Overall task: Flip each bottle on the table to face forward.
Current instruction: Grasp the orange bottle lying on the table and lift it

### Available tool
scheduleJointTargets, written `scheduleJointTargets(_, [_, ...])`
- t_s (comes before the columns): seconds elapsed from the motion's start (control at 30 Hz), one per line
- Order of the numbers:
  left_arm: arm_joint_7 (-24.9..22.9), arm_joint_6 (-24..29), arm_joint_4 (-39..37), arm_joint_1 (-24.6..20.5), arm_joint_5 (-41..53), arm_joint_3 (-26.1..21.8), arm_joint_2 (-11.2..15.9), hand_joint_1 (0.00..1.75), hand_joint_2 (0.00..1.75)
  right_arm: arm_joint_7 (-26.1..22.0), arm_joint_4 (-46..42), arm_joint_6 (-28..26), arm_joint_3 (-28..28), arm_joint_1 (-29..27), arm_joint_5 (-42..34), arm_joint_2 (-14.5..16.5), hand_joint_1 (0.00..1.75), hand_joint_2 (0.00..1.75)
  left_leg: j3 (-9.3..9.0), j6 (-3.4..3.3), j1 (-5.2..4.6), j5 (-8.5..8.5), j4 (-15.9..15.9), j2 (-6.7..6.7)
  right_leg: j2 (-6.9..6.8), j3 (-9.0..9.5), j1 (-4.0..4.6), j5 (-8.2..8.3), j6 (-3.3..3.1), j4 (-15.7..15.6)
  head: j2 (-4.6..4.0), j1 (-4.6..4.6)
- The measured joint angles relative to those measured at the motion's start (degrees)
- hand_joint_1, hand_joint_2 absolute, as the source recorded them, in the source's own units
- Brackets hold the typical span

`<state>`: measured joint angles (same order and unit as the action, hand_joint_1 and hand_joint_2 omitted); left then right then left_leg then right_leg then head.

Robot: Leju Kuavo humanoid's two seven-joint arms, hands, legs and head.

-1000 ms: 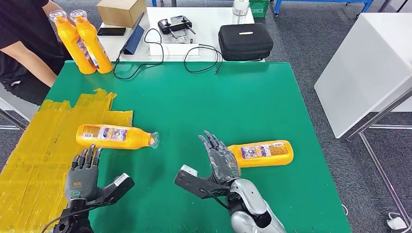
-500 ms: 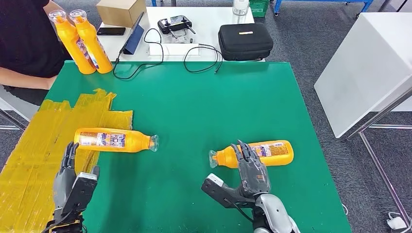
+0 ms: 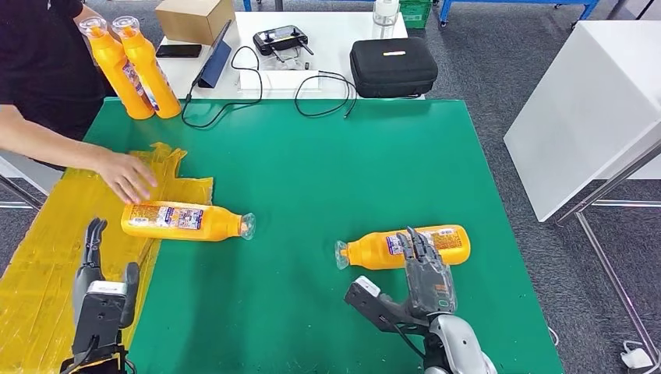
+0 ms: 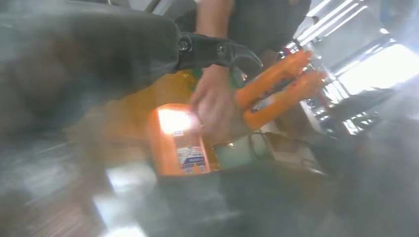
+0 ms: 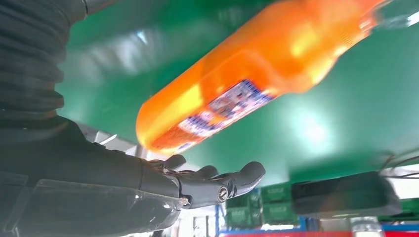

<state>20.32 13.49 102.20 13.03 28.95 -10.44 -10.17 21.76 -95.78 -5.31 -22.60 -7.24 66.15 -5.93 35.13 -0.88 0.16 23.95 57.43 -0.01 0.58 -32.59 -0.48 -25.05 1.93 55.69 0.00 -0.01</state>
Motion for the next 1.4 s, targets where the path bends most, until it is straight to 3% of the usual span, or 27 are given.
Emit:
scheduleJointTargets(0.4, [0.7, -1.3, 1.3, 0.9, -3.6, 0.1, -0.6, 0.0, 0.0, -2.2, -1.5, -0.7, 11.7, -3.9, 4.8, -3.2, 0.0, 1.75, 0.01, -0.02, -0.06, 0.02, 0.0, -0.03, 0.0, -0.01, -0.08, 0.0, 0.02, 0.0, 0.0, -0.01])
scheduleJointTargets(0.73, [0.8, -1.7, 1.3, 0.8, -4.5, 0.2, -0.6, 0.0, 0.0, -3.0, -1.1, 0.1, 14.5, -3.7, 4.9, -3.6, 0.0, 1.75, 0.01, -0.02, -0.05, 0.01, 0.0, -0.02, 0.0, -0.01, -0.07, 0.0, 0.02, 0.0, 0.0, -0.02])
scheduleJointTargets(1.4, [0.4, -2.0, 0.9, -1.4, -9.1, 1.3, -0.5, 0.0, 0.0, -5.6, 12.5, 5.3, 14.1, 9.2, 5.6, -4.7, 0.0, 1.75, 0.01, -0.08, -0.06, -0.05, 0.0, -0.02, -0.01, 0.03, -0.07, 0.03, 0.03, 0.0, 0.0, -0.02])
